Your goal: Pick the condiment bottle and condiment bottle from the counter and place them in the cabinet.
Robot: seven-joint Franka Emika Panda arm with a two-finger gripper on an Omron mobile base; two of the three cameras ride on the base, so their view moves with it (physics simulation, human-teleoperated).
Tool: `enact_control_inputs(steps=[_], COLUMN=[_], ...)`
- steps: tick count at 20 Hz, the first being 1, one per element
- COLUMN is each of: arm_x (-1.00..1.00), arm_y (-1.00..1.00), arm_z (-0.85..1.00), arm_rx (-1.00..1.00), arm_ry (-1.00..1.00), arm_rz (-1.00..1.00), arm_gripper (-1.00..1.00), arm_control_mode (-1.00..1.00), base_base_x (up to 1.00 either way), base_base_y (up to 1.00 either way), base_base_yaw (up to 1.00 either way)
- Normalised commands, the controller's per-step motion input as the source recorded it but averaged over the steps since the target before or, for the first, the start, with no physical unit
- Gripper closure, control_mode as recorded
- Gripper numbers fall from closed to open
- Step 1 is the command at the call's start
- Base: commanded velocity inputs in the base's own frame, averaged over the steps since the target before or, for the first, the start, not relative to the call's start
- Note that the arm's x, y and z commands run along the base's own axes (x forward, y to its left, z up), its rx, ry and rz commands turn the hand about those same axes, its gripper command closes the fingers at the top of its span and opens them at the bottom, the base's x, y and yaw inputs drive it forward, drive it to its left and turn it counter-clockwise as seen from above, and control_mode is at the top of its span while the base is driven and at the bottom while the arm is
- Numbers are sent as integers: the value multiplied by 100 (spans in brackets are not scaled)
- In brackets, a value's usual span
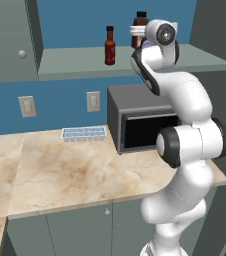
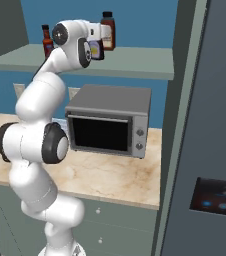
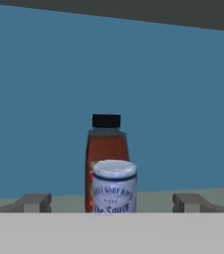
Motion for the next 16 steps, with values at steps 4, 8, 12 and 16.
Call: enact_control_inputs(steps=[4,8,12,16], arm_x=[-43,-69,-93,-100], arm_y=[-3,0,0,0], arm_z=[4,0,-14,-32], arm_rx=[3,0,0,0], arm_ry=[0,0,-3,-7], arm_rz=[-2,-1,0,0], arm_gripper=[-100,-100,-100,-100], arm_control_mode=[-100,-100,-100,-100], base_base_x=[0,0,0,0], base_base_y=[0,0,0,0], base_base_yaw=[0,0,0,0])
